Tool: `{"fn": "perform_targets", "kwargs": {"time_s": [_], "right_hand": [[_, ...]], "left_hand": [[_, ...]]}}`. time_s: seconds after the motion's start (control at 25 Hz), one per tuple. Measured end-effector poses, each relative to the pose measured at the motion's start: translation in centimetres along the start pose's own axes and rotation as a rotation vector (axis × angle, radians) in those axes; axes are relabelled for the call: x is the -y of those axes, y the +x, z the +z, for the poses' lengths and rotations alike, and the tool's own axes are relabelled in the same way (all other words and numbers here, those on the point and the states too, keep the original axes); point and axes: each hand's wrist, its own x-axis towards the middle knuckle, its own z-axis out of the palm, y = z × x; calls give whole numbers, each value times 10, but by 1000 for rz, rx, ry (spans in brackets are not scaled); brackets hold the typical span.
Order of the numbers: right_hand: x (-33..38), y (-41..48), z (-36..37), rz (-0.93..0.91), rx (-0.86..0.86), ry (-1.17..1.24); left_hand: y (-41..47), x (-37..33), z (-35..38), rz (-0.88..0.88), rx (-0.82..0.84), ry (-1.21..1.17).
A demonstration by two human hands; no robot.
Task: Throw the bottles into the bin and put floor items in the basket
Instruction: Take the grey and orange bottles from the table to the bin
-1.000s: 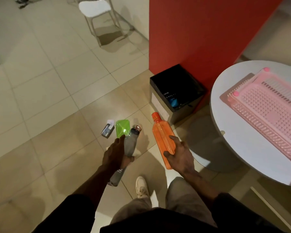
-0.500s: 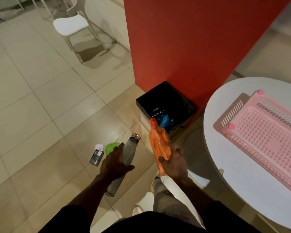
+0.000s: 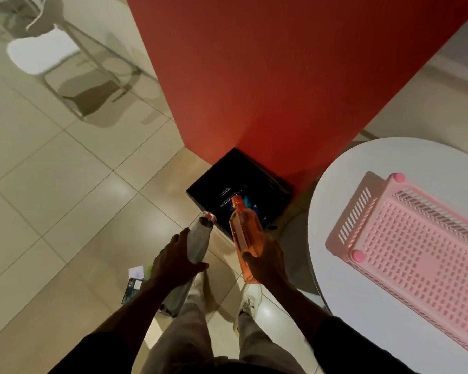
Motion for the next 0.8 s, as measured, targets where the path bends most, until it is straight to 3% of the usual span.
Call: {"fn": "perform_targets", "kwargs": {"time_s": [0.16, 0.32, 0.56, 0.8], "right_hand": [[9, 25, 6, 99, -68, -48], [30, 49, 25, 242, -230, 70], [40, 81, 63, 476, -200, 209], [20, 141, 79, 554, -204, 211]], "left_hand": [[56, -3, -13, 114, 90, 27], [119, -9, -33, 195, 202, 15], [199, -21, -42, 187, 345, 26], [259, -49, -18, 198, 418, 75]]}}
